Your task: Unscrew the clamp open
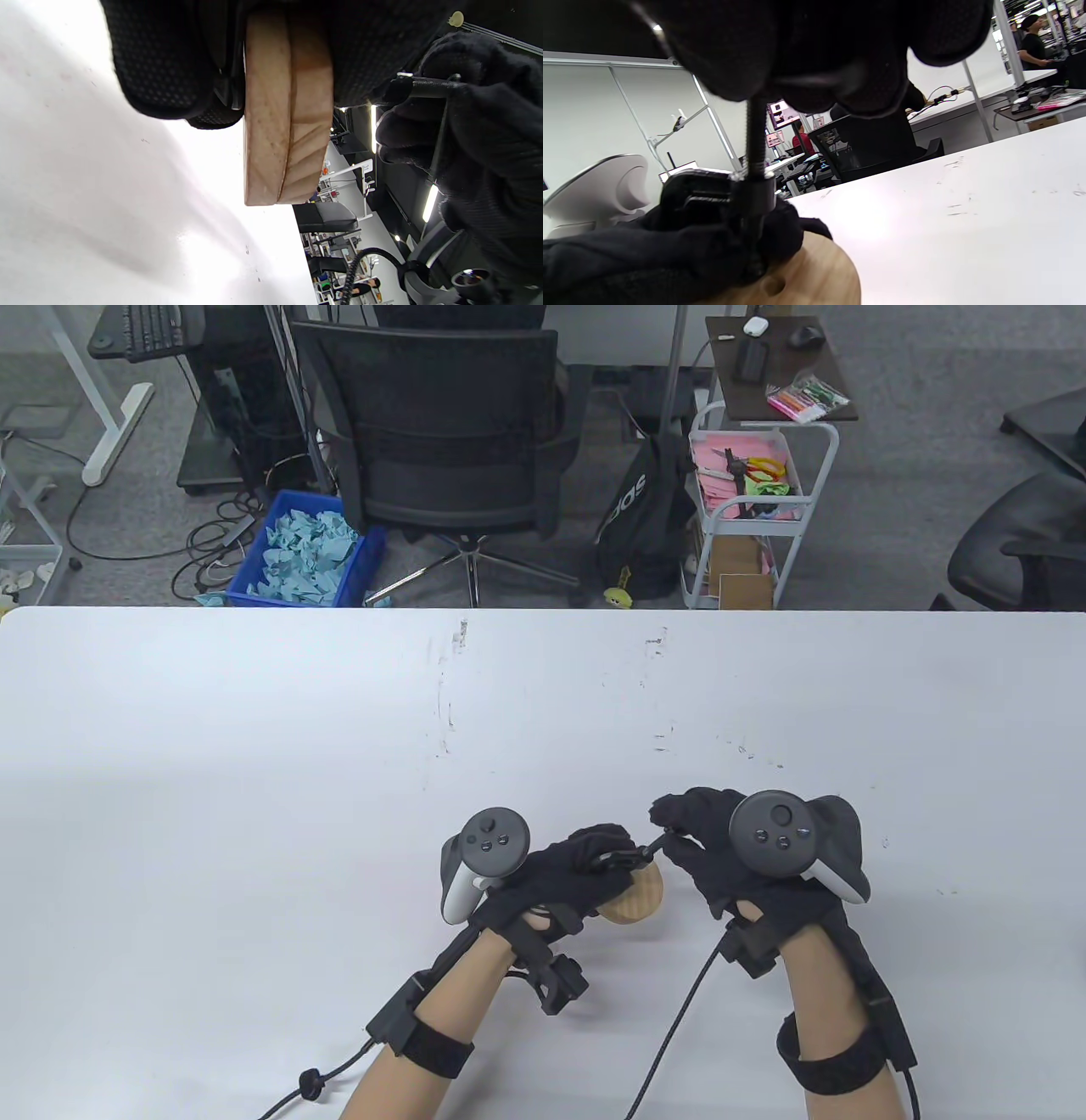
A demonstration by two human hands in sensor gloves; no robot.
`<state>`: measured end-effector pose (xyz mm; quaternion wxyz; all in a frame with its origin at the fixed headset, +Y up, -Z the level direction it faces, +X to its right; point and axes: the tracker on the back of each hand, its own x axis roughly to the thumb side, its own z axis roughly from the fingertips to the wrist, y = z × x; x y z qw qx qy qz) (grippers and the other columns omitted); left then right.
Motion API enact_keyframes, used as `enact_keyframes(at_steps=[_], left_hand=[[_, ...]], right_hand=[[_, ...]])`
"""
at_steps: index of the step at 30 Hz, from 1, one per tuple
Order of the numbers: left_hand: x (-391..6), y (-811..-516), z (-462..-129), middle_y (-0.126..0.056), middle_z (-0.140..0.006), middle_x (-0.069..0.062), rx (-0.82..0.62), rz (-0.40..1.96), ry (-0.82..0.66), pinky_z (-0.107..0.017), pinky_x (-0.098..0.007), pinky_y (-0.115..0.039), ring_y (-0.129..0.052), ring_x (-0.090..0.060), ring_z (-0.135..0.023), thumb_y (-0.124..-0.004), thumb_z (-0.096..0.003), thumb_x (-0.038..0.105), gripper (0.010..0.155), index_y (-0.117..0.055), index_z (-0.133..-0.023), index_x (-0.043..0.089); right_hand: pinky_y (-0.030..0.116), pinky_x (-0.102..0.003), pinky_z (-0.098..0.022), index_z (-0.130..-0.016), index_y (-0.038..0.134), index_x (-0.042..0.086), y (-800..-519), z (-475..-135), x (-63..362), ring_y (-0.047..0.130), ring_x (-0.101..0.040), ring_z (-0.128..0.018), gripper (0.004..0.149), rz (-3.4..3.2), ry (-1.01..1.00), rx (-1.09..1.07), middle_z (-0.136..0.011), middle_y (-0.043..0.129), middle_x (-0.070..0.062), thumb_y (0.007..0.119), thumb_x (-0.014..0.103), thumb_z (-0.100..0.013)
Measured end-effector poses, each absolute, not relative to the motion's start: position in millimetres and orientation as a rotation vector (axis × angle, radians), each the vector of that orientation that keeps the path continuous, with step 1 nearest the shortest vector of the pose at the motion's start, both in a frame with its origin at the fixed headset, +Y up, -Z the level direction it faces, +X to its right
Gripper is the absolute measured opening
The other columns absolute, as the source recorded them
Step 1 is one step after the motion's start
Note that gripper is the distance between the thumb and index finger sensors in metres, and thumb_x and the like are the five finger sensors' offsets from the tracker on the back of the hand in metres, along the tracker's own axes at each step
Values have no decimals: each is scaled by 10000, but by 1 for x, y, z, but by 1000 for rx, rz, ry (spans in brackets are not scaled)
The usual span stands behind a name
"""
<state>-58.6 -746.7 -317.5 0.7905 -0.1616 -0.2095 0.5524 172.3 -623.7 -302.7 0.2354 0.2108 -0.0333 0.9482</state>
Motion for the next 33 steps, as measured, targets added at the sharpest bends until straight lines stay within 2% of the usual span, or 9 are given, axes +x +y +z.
enact_keyframes(at_steps=[4,7,10,15,17,20,24,27,33], left_hand=[[-59,-747,-318,-647,-1103,-87,-355,1191,-458,-522,-218,-938,-1038,-236,-701,-852,-505,376,411,-805,-906,295],[-60,-747,-318,-650,-1101,-86,-353,1182,-459,-520,-217,-941,-1040,-236,-699,-852,-504,375,409,-810,-903,293],[-62,-747,-320,-649,-1102,-88,-352,1180,-452,-520,-219,-939,-1039,-238,-700,-851,-506,376,411,-808,-905,292],[-75,-744,-324,-649,-1103,-85,-317,1183,-413,-522,-217,-939,-1038,-236,-702,-850,-506,377,410,-807,-905,295],[-82,-744,-324,-650,-1101,-83,-292,1200,-391,-521,-216,-940,-1040,-233,-699,-848,-507,378,408,-806,-905,297],[-89,-741,-326,-647,-1103,-87,-285,1234,-386,-521,-219,-938,-1038,-237,-701,-849,-508,376,409,-807,-906,293],[-93,-737,-327,-649,-1110,-58,-276,1275,-397,-531,-213,-935,-1034,-227,-713,-847,-513,381,408,-800,-911,305],[-93,-734,-326,-664,-1108,-19,-268,1291,-421,-532,-213,-936,-1037,-225,-713,-850,-511,381,405,-805,-908,312],[-89,-732,-325,-671,-1109,-8,-268,1315,-455,-534,-211,-936,-1037,-224,-714,-853,-511,381,404,-807,-907,317]], right_hand=[[600,-590,-644,-851,761,281,-625,-304,170,853,-321,-770,453,2575,-105,630,-851,772,12,791,228,-402],[586,-599,-652,-835,764,289,-628,-306,169,834,-326,-800,445,2549,-99,629,-854,765,20,789,210,-397],[588,-598,-651,-854,756,287,-631,-308,171,829,-337,-813,454,2527,-110,612,-876,755,13,787,227,-405],[593,-592,-647,-994,610,236,-641,-319,188,786,-372,-858,615,2422,-76,526,-978,637,-35,803,329,-417],[606,-588,-631,-991,619,217,-648,-325,197,799,-383,-833,612,2322,-47,441,-968,645,-53,804,339,-420],[654,-557,-595,-989,626,199,-663,-334,206,849,-356,-775,628,2256,58,356,-942,673,-72,785,425,-425],[750,-485,-496,-963,678,188,-688,-344,200,961,-297,-586,587,2170,285,357,-828,795,-68,725,464,-448],[798,-458,-417,-912,756,178,-703,-348,189,1005,-273,-480,579,2109,312,340,-754,859,-63,734,505,-433],[817,-441,-393,-961,677,155,-721,-348,170,1019,-258,-464,730,2055,449,371,-784,832,-80,713,619,-400]])
